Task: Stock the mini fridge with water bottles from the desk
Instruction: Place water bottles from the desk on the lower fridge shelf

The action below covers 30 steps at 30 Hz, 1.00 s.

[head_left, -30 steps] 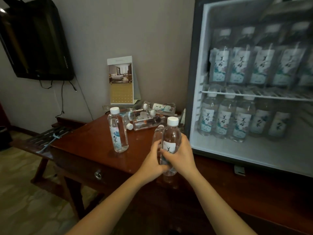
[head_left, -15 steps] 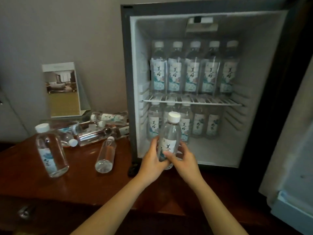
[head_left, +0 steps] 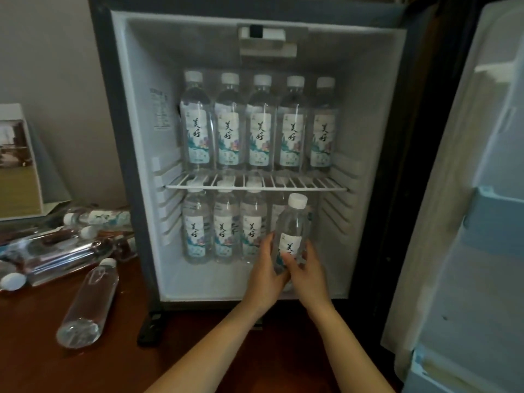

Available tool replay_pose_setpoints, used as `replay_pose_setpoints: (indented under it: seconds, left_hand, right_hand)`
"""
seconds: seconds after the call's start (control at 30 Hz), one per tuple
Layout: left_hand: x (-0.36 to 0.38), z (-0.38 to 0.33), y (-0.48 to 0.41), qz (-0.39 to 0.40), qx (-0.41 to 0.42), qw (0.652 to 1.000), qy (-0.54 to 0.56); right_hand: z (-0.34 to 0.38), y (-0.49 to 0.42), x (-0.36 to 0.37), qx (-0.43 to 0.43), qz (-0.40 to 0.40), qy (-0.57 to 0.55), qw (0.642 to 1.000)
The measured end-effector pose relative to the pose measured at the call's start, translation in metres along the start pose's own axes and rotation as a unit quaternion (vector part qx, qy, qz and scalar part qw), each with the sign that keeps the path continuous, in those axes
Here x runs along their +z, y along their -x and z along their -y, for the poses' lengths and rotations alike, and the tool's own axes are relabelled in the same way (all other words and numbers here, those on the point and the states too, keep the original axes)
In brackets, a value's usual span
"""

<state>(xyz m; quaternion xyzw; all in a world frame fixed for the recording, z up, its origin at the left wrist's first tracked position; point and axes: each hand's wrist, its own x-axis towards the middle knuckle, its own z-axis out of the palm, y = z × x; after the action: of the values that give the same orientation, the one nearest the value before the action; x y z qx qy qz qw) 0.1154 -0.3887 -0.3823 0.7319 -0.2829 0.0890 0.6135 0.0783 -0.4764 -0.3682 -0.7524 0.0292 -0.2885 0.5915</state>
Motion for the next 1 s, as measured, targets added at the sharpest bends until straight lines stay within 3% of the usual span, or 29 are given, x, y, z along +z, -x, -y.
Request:
replay_pose_setpoints:
  seconds: [0.27, 0.57, 0.87, 1.0]
  left_hand:
    - [0.005, 0.005, -0.009, -0.108, 0.014, 0.984, -0.143]
    - [-0.007, 0.017, -0.017, -0.072, 0.040, 0.980, -0.181]
    - [-0.013, 0.020, -0.018, 0.005, 0.015, 0.979, -0.201]
    - [-0.025, 0.015, -0.006, 0.007, 0.005, 0.982, -0.189]
  right_hand:
    - [-0.010, -0.026, 0.010, -0.016, -0.004, 0.020, 1.000]
    - [-0.017, -0.057, 0.020, 0.007, 0.006, 0.058, 0.998]
    - [-0.021, -0.067, 0.023, 0.045, 0.009, 0.070, 0.997]
    - [-0.021, -0.059, 0.030, 0.085, -0.039, 0.084, 0.992]
